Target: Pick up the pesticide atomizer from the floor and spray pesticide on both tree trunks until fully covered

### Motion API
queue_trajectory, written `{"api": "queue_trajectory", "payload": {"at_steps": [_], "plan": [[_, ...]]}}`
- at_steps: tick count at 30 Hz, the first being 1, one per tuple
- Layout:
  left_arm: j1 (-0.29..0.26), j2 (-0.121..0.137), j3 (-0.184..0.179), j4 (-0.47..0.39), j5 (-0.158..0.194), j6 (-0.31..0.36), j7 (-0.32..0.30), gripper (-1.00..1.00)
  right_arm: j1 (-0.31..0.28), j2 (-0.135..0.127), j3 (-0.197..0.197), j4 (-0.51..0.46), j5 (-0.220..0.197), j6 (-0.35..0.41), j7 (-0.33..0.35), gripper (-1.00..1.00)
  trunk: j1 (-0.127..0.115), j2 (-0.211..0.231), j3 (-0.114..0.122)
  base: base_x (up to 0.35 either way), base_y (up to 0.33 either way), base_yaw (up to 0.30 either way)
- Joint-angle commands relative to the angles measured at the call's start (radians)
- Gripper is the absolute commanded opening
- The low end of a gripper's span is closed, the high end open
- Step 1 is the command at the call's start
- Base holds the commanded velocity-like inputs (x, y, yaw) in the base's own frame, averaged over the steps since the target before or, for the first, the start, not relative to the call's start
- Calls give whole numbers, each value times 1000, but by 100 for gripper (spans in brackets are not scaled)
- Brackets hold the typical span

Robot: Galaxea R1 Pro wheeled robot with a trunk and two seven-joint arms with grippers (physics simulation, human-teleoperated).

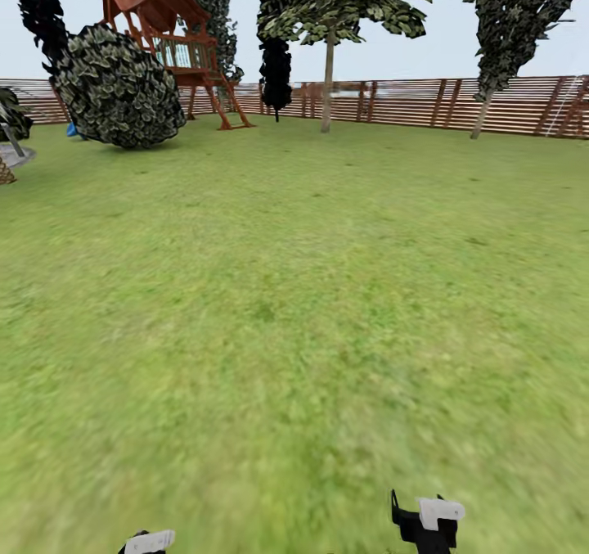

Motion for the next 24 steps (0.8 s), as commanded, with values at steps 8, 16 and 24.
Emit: {"api": "queue_trajectory", "payload": {"at_steps": [8, 16, 24], "plan": [[0, 0, 0, 0, 0, 0, 0, -100, 0, 0, 0, 0, 0, 0, 0, 100, 0, 0, 0, 0, -275, -300], [0, 1, 0, 0, 1, 0, 0, -100, 0, 0, 0, 0, 0, 0, 0, 100, 0, 0, 0, 0, -275, -300], [0, 2, 1, 0, 2, 0, 2, -100, 0, 1, 1, 0, 6, 0, 6, 100, 0, 0, 0, 96, -80, -66]]}}
